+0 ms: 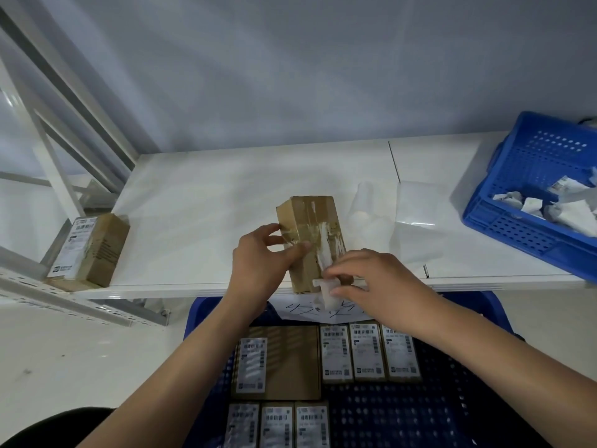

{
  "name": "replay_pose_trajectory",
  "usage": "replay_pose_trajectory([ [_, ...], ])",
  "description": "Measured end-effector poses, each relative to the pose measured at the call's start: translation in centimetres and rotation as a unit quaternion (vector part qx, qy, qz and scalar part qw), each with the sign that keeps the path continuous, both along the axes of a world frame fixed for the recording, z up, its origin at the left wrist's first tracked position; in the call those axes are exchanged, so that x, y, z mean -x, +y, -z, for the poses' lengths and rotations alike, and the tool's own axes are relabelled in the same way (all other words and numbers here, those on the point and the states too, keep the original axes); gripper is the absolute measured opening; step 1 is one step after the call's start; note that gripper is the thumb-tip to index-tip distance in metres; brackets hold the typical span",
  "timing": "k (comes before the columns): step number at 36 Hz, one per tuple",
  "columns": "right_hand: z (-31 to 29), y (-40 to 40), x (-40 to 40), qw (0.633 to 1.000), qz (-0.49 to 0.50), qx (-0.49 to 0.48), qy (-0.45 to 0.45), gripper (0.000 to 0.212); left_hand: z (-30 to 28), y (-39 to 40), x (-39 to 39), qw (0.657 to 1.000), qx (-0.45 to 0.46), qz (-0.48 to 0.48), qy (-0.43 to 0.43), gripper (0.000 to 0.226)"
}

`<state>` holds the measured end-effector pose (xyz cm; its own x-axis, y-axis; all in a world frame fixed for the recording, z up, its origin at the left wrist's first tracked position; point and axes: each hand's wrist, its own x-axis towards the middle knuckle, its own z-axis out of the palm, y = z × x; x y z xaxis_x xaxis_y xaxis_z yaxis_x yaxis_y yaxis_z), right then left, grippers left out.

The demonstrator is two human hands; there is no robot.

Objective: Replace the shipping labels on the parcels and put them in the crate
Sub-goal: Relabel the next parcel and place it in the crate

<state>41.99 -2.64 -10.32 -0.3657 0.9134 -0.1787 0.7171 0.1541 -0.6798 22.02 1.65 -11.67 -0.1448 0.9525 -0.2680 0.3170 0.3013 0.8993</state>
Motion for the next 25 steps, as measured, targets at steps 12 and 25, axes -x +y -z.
replay_pose_trajectory([
  [12, 0.2, 0.1, 0.3, 0.999, -0.01, -0.049, -0.008, 0.017, -0.1, 0.2, -0.1, 0.999, 0.027, -0.011, -0.034, 0.066],
  [25, -1.9, -1.1, 0.0, 0.997, 0.018, -0.057, 0.05, 0.005, -1.6, 1.8, 2.5, 0.986, 0.033, -0.106, -0.123, 0.047],
])
